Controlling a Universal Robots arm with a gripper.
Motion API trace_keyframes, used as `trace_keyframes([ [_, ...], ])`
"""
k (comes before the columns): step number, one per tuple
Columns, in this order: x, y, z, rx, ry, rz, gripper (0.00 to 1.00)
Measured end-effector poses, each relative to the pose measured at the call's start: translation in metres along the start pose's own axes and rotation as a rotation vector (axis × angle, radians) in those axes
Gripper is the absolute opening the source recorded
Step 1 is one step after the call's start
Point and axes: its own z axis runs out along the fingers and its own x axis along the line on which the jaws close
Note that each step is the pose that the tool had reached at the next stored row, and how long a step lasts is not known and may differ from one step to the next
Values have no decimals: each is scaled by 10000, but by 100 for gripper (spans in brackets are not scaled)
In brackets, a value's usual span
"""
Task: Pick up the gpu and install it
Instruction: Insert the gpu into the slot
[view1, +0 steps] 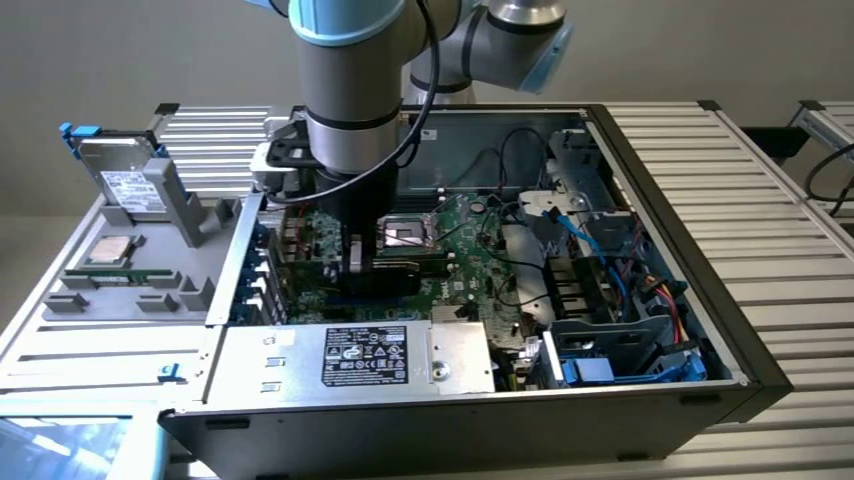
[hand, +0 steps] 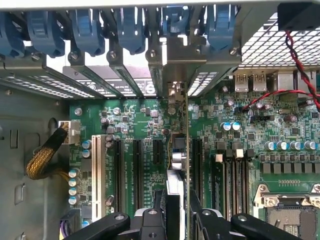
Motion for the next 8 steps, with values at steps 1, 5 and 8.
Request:
trace_keyframes([
  [1, 0, 1, 0, 0, 1, 0, 28],
  [5, 0, -1, -1, -5, 3, -1, 28],
  [8, 0, -1, -1, -5, 3, -1, 28],
])
